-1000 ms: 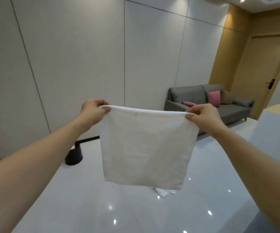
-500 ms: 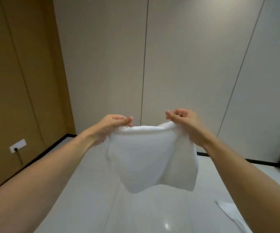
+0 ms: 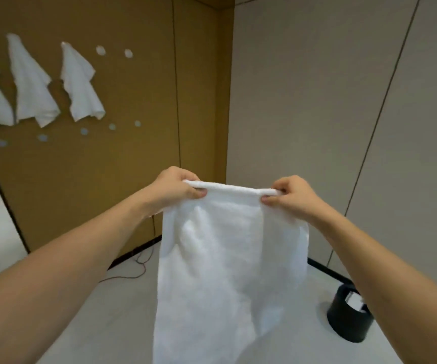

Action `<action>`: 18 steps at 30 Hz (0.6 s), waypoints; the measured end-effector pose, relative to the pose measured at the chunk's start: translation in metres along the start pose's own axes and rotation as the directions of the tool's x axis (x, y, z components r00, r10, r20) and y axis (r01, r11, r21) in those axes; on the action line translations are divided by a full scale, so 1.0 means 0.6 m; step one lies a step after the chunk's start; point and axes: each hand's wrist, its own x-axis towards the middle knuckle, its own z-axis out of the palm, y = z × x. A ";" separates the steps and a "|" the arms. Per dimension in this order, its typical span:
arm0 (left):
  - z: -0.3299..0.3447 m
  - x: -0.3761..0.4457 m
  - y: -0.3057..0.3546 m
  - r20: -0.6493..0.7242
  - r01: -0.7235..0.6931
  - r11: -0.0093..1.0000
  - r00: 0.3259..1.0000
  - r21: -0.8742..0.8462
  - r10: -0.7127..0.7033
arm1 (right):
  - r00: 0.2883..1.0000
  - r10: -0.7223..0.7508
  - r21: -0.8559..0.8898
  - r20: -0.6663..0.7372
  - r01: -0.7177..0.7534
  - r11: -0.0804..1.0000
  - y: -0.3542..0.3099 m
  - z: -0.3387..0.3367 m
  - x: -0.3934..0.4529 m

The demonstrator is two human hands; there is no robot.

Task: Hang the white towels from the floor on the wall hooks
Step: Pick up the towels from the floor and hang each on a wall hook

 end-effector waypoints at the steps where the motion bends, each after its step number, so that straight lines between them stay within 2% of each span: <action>1: -0.007 0.017 -0.016 -0.028 0.007 0.992 1.000 0.129 -0.003 | 0.999 -0.023 -0.143 0.026 0.027 0.989 -0.003 0.023 0.039; 3: -0.022 0.055 -0.050 -0.054 0.007 0.945 0.998 0.327 0.011 | 0.996 -0.060 -0.248 0.063 0.074 0.966 -0.010 0.074 0.109; 6: -0.049 0.120 -0.110 -0.070 0.034 0.904 0.998 0.425 -0.005 | 0.994 -0.091 -0.112 0.063 0.097 0.989 -0.019 0.153 0.205; 10: -0.108 0.224 -0.207 -0.098 0.050 0.899 0.995 0.434 -0.008 | 0.991 -0.053 0.070 0.126 0.044 0.997 -0.035 0.238 0.342; 18: -0.274 0.453 -0.378 -0.164 0.101 0.929 0.985 0.356 -0.044 | 0.977 -0.125 0.080 0.174 0.112 0.990 -0.088 0.354 0.639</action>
